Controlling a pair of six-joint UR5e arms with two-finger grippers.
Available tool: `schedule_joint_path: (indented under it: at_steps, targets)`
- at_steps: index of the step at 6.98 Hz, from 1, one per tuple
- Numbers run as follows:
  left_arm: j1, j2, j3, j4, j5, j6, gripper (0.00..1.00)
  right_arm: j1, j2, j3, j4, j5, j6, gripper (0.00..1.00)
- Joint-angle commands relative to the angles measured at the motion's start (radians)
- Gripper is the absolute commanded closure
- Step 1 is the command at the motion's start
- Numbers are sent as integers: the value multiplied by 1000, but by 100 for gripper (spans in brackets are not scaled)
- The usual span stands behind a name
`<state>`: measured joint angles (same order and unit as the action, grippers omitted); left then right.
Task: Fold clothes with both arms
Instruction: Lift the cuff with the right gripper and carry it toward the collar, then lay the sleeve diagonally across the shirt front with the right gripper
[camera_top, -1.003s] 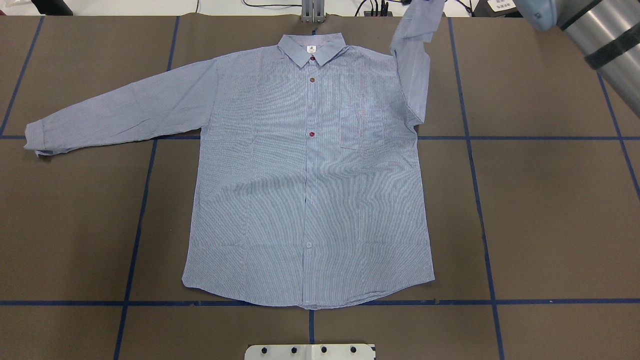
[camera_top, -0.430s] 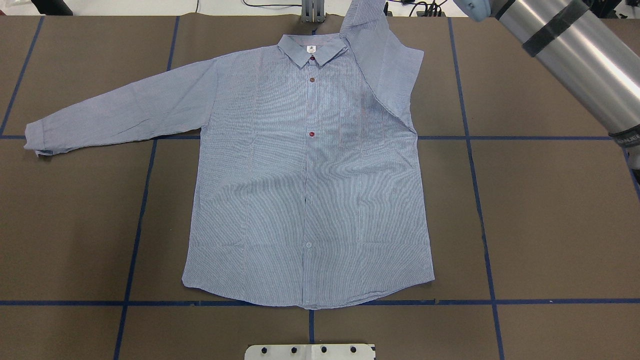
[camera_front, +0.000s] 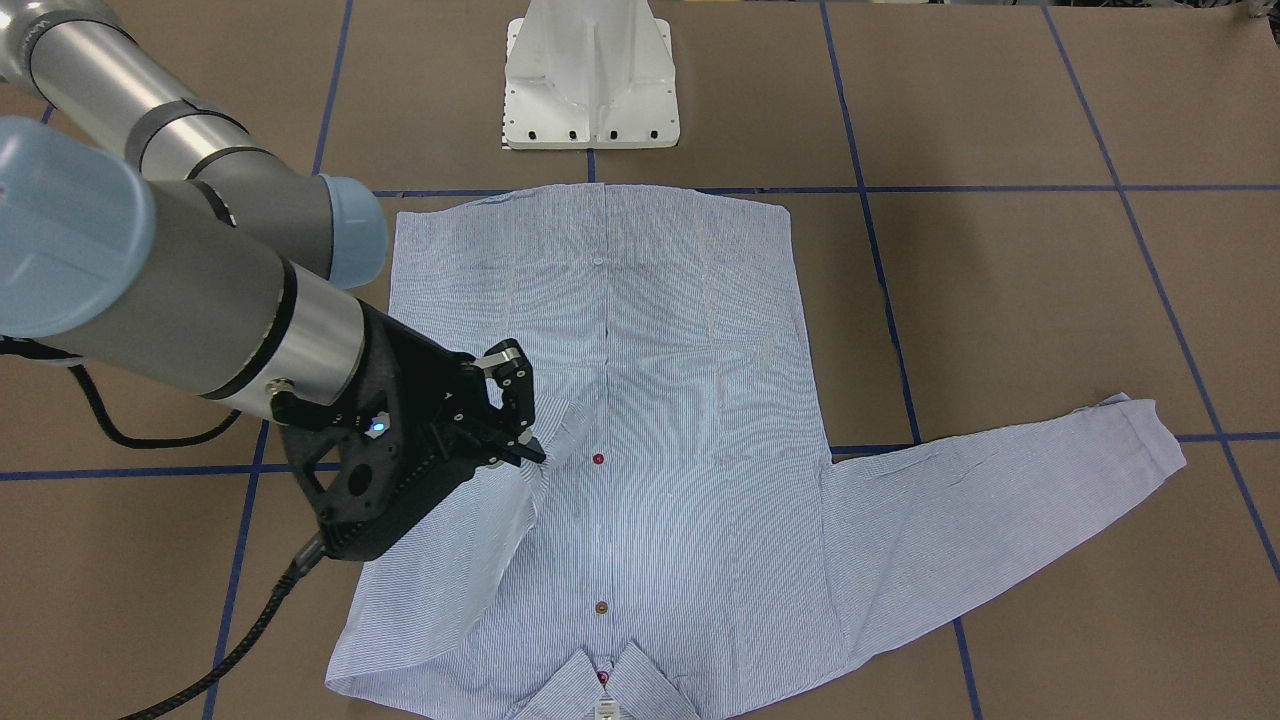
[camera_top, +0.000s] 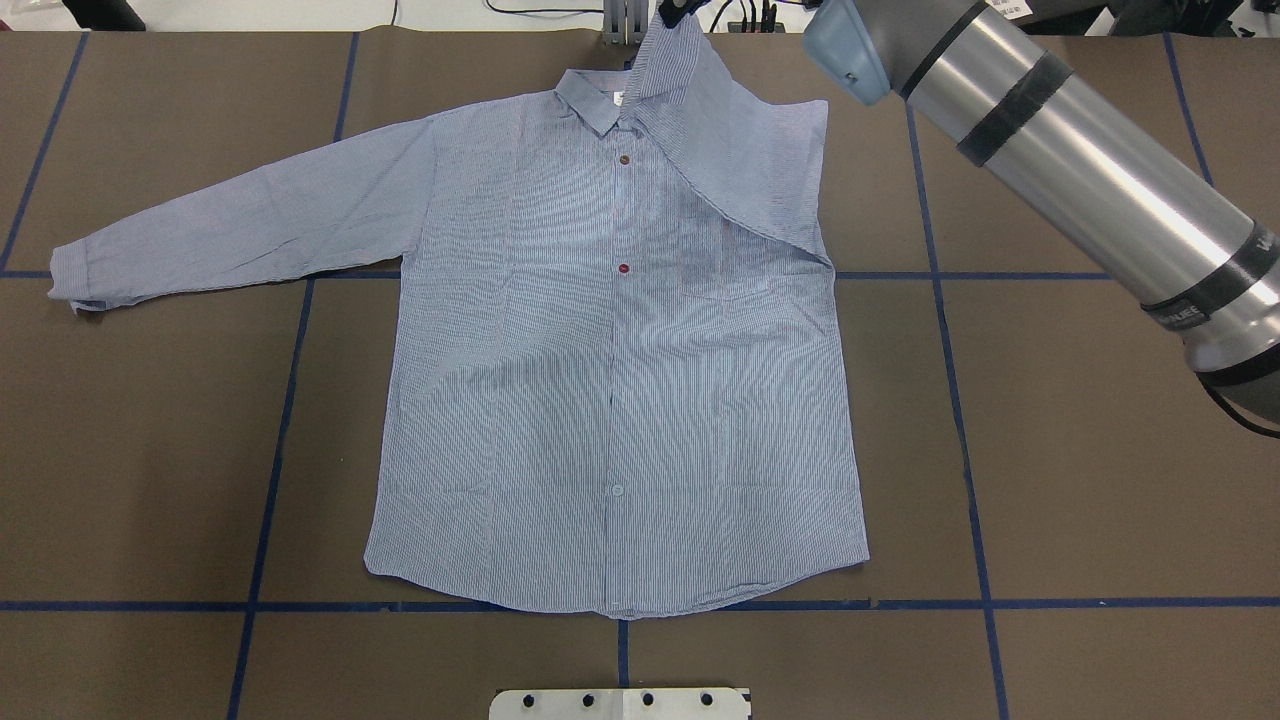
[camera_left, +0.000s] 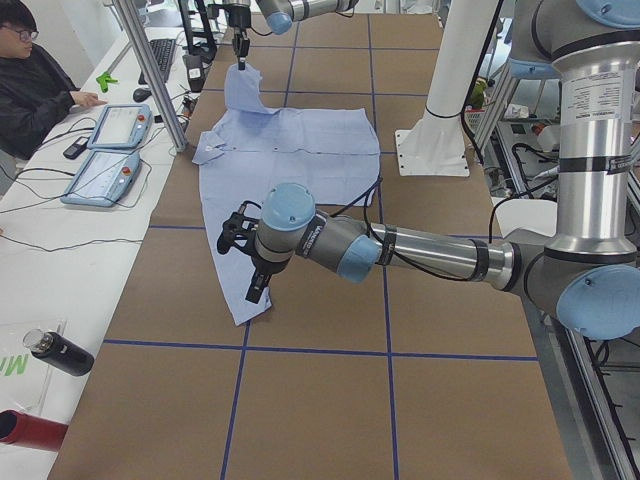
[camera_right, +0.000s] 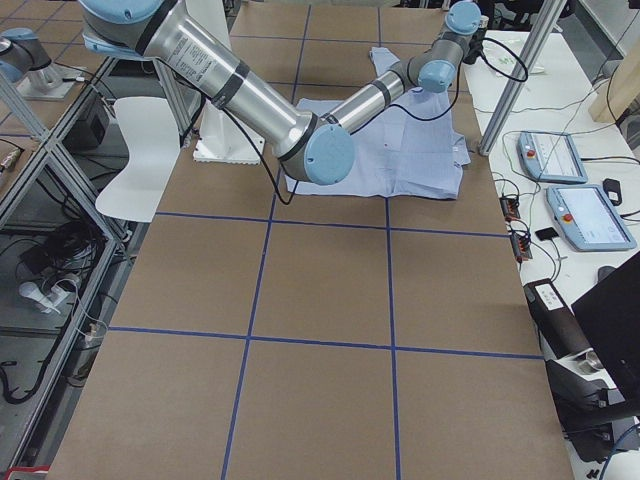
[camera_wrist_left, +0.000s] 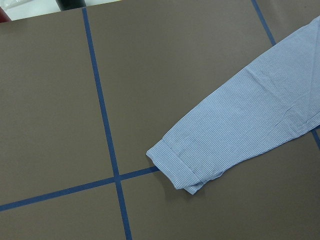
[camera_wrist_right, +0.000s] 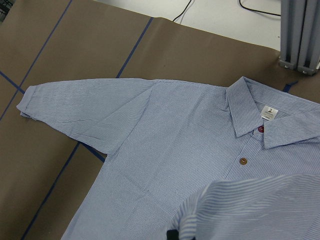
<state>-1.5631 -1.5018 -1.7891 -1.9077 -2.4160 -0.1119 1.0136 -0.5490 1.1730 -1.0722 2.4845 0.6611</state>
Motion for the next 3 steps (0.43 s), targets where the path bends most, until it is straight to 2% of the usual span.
schedule_joint_path:
  at_steps: [1, 3]
  targets:
    - [2, 0, 4, 1, 0, 0, 0, -59, 27, -21, 0, -73, 0, 100]
    - [0, 0, 8, 1, 0, 0, 0, -93, 30, -32, 2, -125, 0, 100]
